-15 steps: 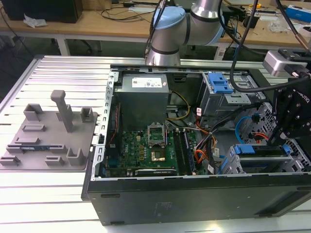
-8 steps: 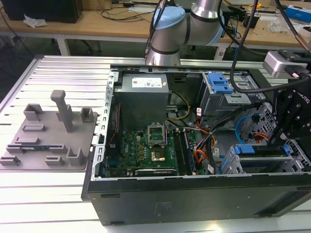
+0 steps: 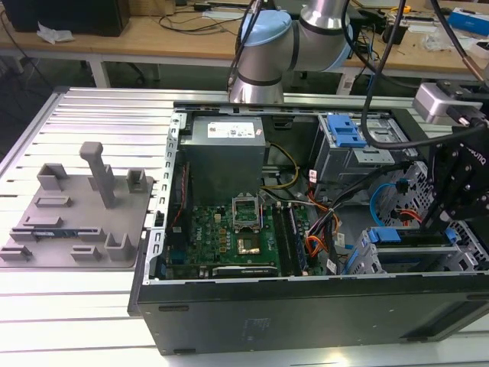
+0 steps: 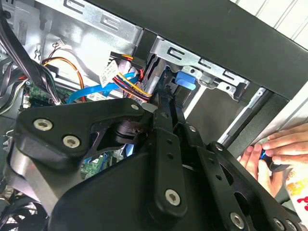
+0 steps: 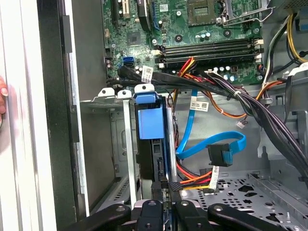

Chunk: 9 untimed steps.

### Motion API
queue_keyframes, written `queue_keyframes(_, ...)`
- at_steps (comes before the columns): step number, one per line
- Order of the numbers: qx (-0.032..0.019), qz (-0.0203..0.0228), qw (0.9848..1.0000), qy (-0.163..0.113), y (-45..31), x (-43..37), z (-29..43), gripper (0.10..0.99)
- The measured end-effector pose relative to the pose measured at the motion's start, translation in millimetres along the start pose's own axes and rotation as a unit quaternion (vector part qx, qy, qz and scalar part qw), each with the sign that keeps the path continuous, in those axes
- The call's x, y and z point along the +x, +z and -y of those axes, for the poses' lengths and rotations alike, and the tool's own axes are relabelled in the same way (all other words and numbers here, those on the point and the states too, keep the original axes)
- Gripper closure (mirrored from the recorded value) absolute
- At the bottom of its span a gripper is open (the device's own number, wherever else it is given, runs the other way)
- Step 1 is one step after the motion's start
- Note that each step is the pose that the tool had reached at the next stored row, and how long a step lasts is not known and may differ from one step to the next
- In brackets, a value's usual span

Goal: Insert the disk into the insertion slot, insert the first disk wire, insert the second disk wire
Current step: 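Insert the first disk wire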

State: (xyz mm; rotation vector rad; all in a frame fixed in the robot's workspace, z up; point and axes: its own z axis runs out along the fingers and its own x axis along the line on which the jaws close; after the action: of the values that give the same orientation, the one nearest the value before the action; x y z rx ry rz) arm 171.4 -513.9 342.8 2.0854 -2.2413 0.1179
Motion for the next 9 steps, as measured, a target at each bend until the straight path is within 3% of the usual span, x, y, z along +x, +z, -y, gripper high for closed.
queue_keyframes(9, -0.0001, 0.0000, 1.0000, -0.003, 2.7, 0.1, 0.1, 0.922)
